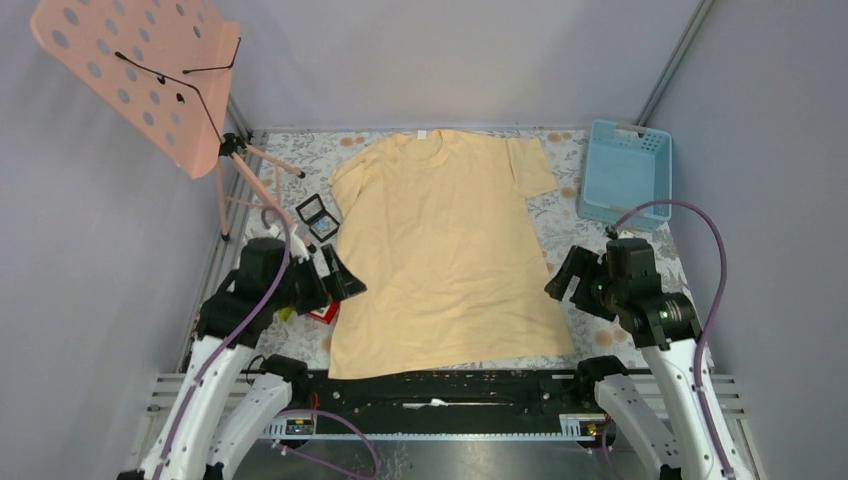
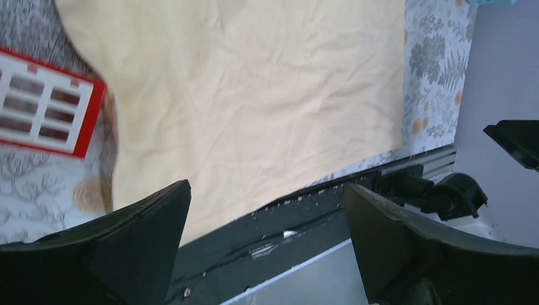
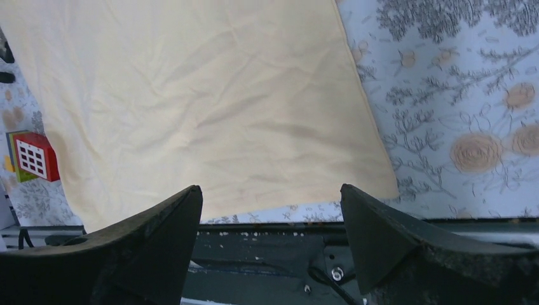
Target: Pin the brooch onto the clothing
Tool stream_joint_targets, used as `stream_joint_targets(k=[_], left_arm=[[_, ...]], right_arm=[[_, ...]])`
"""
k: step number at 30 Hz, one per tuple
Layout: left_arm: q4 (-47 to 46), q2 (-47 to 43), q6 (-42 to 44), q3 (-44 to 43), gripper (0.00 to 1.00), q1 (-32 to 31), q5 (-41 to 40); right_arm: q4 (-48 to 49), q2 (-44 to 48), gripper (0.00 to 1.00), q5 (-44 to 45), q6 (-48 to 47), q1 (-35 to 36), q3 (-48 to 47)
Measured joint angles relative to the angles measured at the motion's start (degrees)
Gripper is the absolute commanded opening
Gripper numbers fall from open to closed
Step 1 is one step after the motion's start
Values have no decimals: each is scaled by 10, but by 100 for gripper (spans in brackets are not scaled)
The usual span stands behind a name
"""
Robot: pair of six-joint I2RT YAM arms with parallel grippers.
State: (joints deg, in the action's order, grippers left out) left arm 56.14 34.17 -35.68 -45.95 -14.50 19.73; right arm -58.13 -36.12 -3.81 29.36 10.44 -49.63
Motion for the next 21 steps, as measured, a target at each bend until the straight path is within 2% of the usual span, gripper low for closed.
stream_joint_targets(k=[4,10,14,21], left_arm=[[-87,103,2,-29,99,0,-8],[-183,240,24,-75,99,0,-64],[-198,309,48,-100,99,0,-127],[-219,406,67,-124,99,0,-236]], right_arm=[[65,-56,88,-7,-11,0,1],[171,-170,88,-24,-15,0,18],[221,-235,87,-43,-15,1,29],[297,-243,87,-76,-14,5,61]])
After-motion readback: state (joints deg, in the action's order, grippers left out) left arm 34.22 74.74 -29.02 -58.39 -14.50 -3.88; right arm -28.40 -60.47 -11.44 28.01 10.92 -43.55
